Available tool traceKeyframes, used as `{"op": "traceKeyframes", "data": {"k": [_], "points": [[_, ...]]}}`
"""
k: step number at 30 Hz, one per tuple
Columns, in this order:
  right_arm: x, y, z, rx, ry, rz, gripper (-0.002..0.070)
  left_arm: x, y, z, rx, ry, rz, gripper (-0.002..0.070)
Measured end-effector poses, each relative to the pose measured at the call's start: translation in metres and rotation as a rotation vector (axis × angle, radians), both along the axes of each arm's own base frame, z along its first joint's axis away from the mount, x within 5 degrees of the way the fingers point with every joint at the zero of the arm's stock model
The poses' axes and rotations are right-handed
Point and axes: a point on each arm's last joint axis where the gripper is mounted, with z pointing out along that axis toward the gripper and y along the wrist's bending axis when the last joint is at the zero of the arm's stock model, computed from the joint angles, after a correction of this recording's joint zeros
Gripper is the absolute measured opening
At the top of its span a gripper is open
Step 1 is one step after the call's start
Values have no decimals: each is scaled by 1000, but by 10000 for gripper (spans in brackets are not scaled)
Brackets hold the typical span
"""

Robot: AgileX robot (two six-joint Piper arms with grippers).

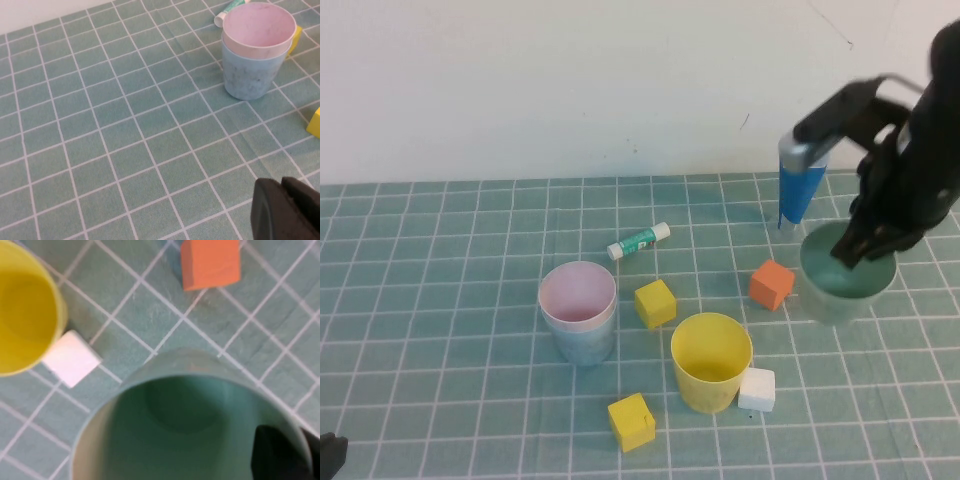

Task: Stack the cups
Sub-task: Place the green cup on the yellow cup

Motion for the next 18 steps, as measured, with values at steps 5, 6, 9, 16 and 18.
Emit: {"op": "traceKeyframes", "data": {"k": [5,6,9,16,18], "points": [[-20,8,54,167,1,99,16,0,0,0,0,0,0,-1],[-22,14,59,212,8,131,16,0,0,0,0,0,0,-1],[-27,31,61,285,21,201,16,0,0,0,0,0,0,-1],[-18,63,23,277,123,259,16,0,0,0,0,0,0,-1],[-13,68,11,268,143,259,16,0,0,0,0,0,0,-1]]}}
